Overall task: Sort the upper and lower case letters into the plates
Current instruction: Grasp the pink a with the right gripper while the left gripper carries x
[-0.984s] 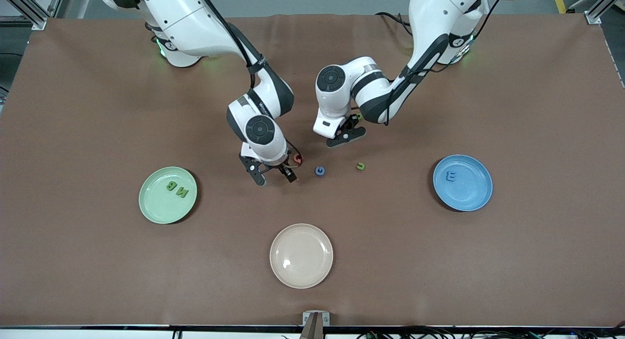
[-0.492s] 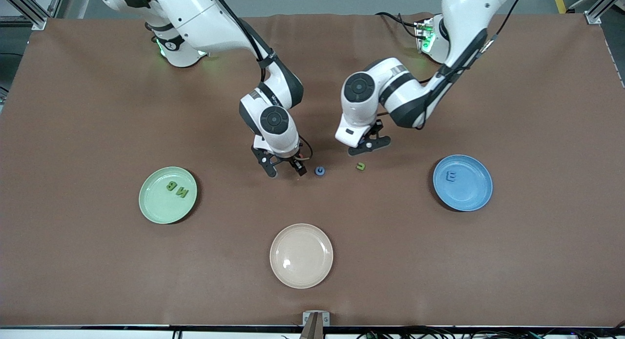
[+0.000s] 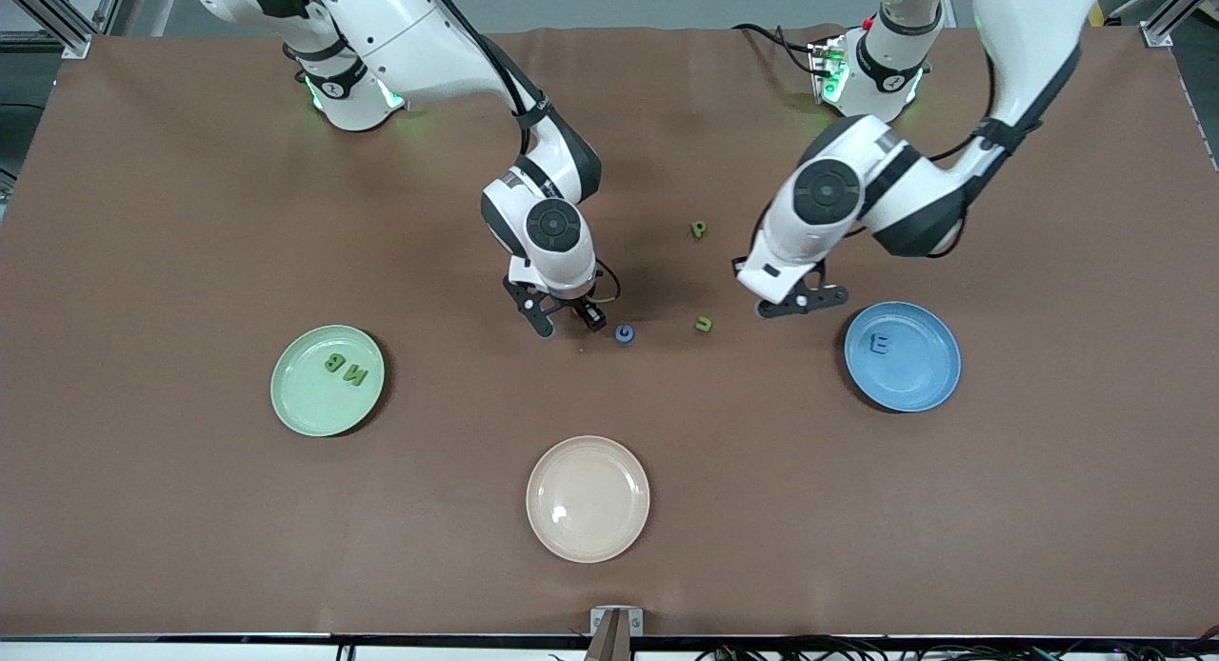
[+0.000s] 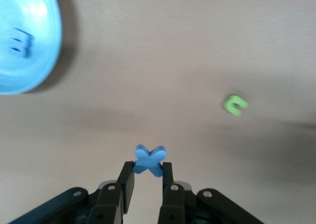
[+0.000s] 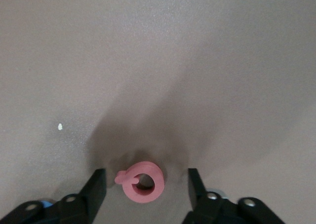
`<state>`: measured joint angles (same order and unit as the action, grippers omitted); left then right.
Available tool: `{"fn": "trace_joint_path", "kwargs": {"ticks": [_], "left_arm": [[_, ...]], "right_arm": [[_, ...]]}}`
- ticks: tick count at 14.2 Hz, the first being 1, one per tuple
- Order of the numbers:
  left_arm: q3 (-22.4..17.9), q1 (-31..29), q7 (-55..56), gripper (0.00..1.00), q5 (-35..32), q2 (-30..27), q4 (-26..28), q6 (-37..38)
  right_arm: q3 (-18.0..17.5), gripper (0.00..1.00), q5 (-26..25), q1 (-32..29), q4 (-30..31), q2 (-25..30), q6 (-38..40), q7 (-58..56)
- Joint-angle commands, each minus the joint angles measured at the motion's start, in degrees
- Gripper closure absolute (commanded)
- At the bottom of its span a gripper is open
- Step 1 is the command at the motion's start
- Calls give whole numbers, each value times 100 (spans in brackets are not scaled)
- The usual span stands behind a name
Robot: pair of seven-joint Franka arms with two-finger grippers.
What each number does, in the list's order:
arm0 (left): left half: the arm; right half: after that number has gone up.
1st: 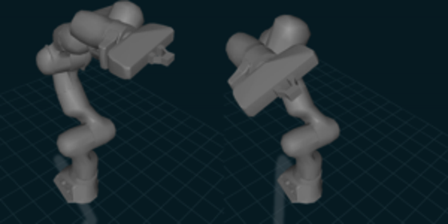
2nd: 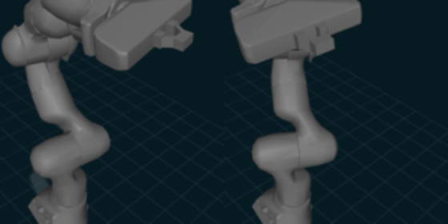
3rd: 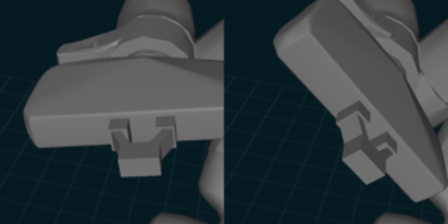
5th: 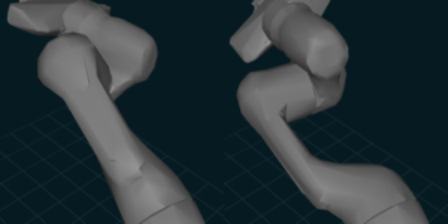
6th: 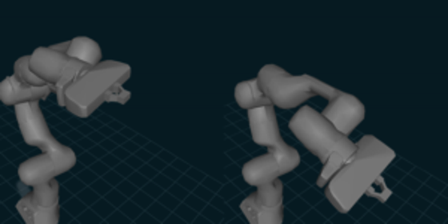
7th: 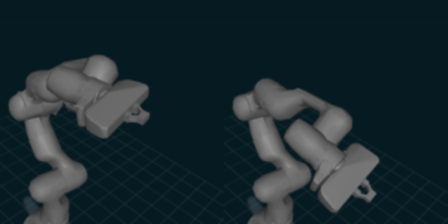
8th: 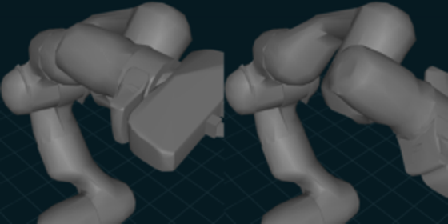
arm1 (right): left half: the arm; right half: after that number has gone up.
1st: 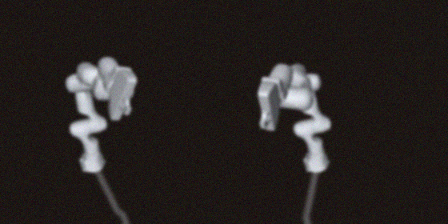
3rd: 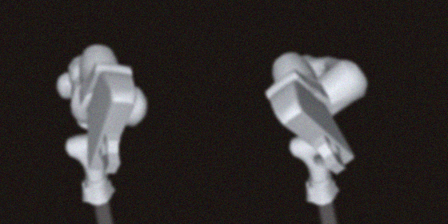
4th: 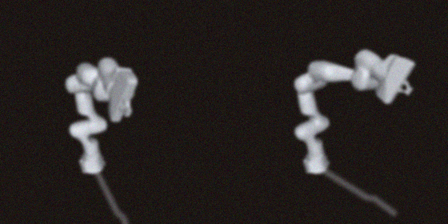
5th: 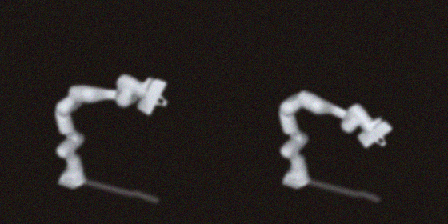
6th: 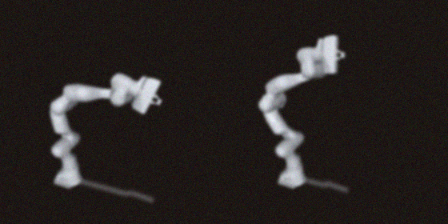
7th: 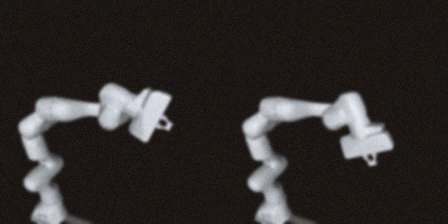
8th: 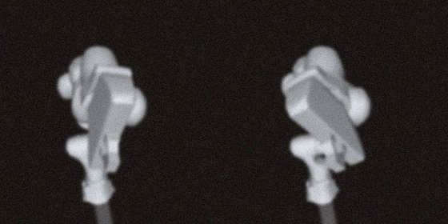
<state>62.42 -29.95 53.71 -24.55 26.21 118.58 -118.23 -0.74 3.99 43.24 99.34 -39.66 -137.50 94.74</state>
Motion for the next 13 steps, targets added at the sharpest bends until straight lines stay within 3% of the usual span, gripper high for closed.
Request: {"fn": "trace_joint_path", "kwargs": {"ticks": [1, 4, 8, 11, 13], "left_arm": [[279, -510, -150, 97, -505, -186, 428, -85], [324, -1029, -728, 97, -542, -177, 569, -243], [245, -1215, -1003, 96, -787, -55, 587, -393], [-53, -1302, -1012, 96, -1349, 200, 543, -577], [-334, -1320, -1064, 96, -1552, 306, 491, -718]], "right_arm": [[74, 34, -144, 79, 59, 28, -40, 115], [65, 48, -162, 79, 68, 11, -40, 115], [74, 95, -162, 44, 77, 20, 4, 106], [170, 100, -162, -131, 59, 116, 83, -296], [197, 100, -162, -507, 33, 430, 572, -1015]]}}
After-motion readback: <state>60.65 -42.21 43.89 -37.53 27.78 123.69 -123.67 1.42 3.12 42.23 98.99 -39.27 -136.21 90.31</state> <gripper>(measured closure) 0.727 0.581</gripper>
